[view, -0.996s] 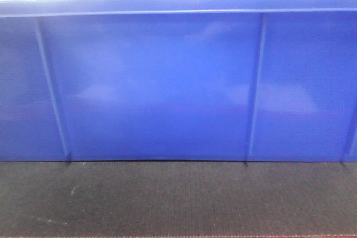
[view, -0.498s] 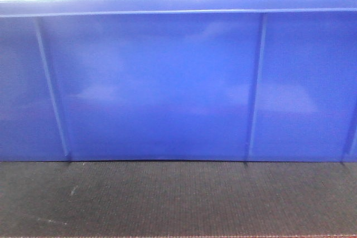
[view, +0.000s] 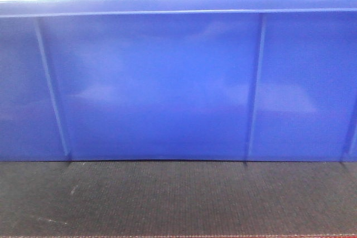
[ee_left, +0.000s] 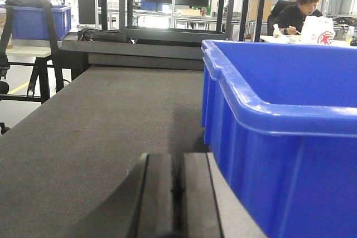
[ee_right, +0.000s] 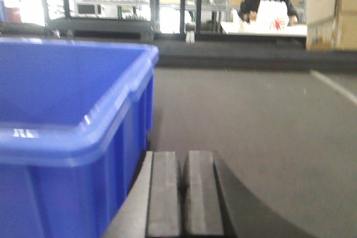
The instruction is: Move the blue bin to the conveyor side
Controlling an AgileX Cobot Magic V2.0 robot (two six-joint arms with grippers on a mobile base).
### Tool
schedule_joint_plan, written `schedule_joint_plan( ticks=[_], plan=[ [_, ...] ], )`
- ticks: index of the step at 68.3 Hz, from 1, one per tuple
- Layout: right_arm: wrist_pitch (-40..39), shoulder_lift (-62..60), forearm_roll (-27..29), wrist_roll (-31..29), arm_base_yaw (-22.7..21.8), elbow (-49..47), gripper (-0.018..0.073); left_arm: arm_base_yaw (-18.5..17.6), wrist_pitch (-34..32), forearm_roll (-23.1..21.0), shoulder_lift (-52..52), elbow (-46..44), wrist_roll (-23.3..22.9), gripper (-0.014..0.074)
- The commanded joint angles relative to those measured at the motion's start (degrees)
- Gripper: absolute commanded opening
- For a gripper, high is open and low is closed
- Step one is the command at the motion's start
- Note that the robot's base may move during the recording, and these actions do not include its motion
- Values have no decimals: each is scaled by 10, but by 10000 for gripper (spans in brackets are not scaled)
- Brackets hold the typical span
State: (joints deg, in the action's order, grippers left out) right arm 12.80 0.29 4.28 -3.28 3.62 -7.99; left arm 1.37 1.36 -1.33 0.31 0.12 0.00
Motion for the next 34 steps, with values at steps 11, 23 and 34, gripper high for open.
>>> schedule_joint_plan(
  ticks=[11, 23, 34],
  plan=[
    [-93, -3, 26, -4, -12, 80, -85, 2, -10, 2, -3, -1, -5, -9],
    [-79, -3, 26, -4, -12, 80, -85, 2, -10, 2, -3, -1, -5, -9],
    [-99, -3, 26, -4, -12, 80, -85, 2, -10, 2, -3, -1, -5, -9]
  ],
)
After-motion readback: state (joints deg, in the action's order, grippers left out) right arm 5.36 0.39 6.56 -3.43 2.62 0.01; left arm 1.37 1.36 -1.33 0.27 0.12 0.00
